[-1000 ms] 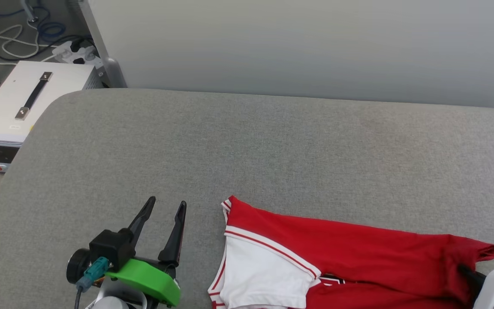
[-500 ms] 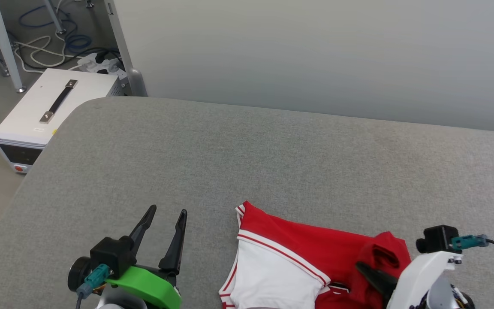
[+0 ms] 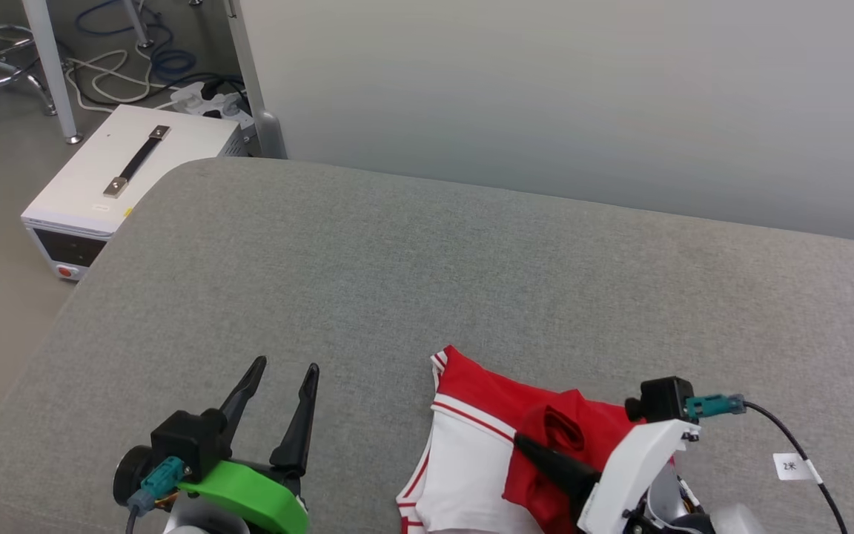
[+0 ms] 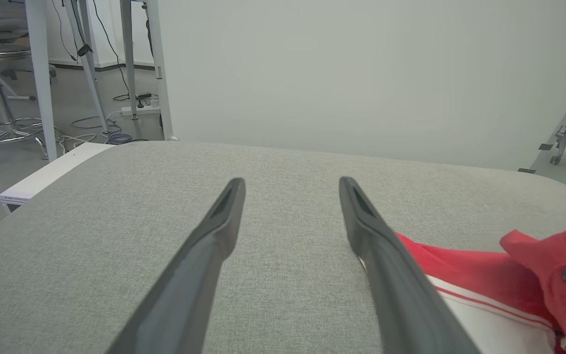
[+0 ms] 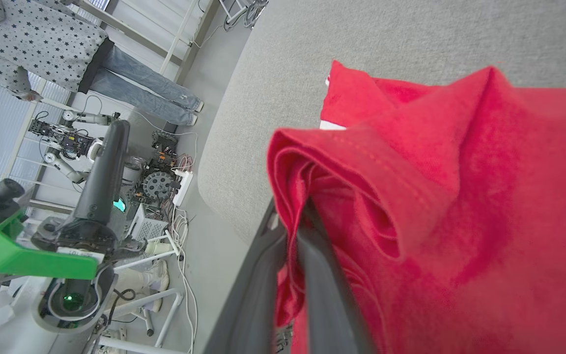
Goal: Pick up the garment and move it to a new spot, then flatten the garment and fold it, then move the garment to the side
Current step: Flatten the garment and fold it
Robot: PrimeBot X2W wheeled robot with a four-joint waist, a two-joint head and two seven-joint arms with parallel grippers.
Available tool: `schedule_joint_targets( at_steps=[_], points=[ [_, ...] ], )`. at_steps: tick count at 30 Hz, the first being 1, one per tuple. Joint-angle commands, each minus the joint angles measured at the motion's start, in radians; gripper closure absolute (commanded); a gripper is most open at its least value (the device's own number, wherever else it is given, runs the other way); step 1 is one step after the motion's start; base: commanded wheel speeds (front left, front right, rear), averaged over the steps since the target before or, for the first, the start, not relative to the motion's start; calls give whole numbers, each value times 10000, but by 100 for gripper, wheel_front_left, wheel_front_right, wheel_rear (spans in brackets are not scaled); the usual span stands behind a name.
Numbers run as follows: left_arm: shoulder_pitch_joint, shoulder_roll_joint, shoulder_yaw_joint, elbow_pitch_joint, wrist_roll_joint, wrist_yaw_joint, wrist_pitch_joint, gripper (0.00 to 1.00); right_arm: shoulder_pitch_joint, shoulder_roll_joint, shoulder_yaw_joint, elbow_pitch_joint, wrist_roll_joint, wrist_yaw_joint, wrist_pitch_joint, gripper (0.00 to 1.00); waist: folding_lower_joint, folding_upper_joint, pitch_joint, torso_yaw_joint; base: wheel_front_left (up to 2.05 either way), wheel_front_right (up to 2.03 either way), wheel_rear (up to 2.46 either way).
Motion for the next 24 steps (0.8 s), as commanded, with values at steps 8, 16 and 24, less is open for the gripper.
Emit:
schedule_joint_targets(
  at_steps=[8, 16, 24],
  points=[
    [-226, 17, -75, -19, -122, -29, -59, 0, -1496, 11, 1058, 2076, 193, -7, -1478, 100, 0, 0, 410, 455, 0, 0, 0],
    [-373, -131, -132, 22, -132, -29, -59, 0, -2436, 12, 1666, 4072, 285, -7, -2349, 0, 0, 0, 652, 839, 0, 0, 0],
    [-393, -164, -121, -23, -124, -29, -59, 0, -3009, 12, 3265, 4217, 1922, -7, -3075, 0, 0, 0, 579, 982, 0, 0, 0]
  ],
)
